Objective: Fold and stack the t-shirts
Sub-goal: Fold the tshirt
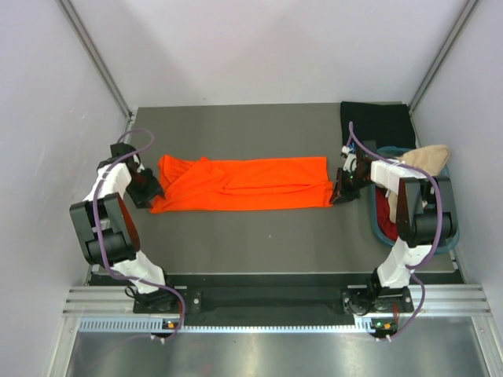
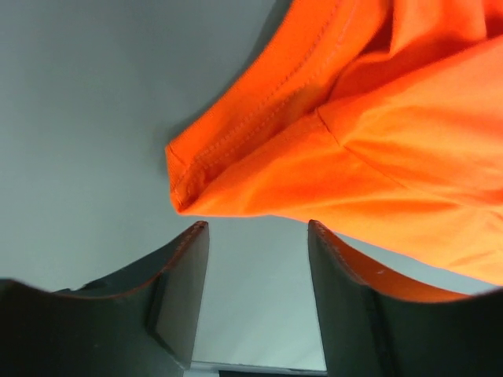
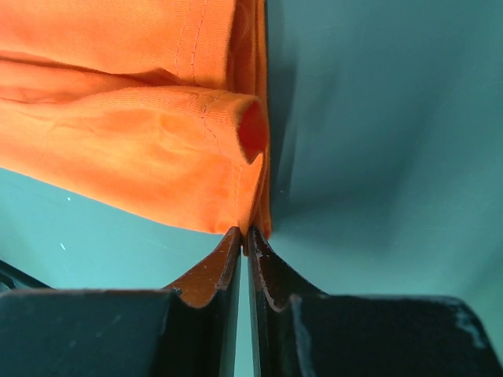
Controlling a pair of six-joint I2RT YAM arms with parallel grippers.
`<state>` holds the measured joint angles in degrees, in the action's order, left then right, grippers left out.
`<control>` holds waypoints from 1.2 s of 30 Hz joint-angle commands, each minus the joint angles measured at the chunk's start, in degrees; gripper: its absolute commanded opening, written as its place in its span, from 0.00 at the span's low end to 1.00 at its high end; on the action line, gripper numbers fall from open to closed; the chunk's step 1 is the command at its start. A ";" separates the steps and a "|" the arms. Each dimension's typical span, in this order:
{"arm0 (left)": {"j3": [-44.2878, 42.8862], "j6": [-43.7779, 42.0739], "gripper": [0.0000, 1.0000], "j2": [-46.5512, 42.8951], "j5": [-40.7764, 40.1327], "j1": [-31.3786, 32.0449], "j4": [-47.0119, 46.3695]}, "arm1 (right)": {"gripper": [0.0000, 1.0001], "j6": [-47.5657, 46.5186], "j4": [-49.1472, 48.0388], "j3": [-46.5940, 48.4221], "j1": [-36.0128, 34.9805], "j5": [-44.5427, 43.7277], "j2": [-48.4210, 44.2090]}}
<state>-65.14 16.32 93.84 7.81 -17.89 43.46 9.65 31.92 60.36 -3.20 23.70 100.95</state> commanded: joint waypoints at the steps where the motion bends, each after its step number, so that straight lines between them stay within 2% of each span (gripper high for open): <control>1: -2.44 -2.34 0.56 2.04 -2.97 0.75 -2.68 | 0.07 -0.25 -1.25 0.02 0.65 0.99 -0.22; 3: -2.36 -2.78 0.50 2.92 -3.42 1.01 -3.03 | 0.07 -0.33 -1.16 0.11 0.74 0.91 -0.31; 11: -1.12 -3.13 0.49 5.12 -6.76 1.10 -3.82 | 0.05 -0.33 -1.25 -0.15 1.27 0.91 -0.58; 16: -1.74 -2.87 0.42 6.61 -7.20 1.10 -3.74 | 0.02 -0.16 -1.16 -0.06 1.44 0.91 -0.66; 19: -2.00 -2.96 0.26 7.05 -8.94 1.10 -3.39 | 0.00 -0.24 -1.07 -0.24 1.36 0.64 -1.01; 23: -3.32 -2.34 0.00 7.49 -10.18 1.10 -2.42 | 0.00 -0.16 -0.90 -0.42 1.53 0.29 -1.98; 36: -2.18 1.00 0.00 2.66 -14.40 1.10 -0.22 | 0.00 -0.86 2.27 -1.73 2.06 -2.35 -5.58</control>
<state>-67.29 16.36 98.83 -3.44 -16.80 41.85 9.61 32.93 59.22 -2.44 22.87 97.89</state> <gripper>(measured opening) 0.011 0.007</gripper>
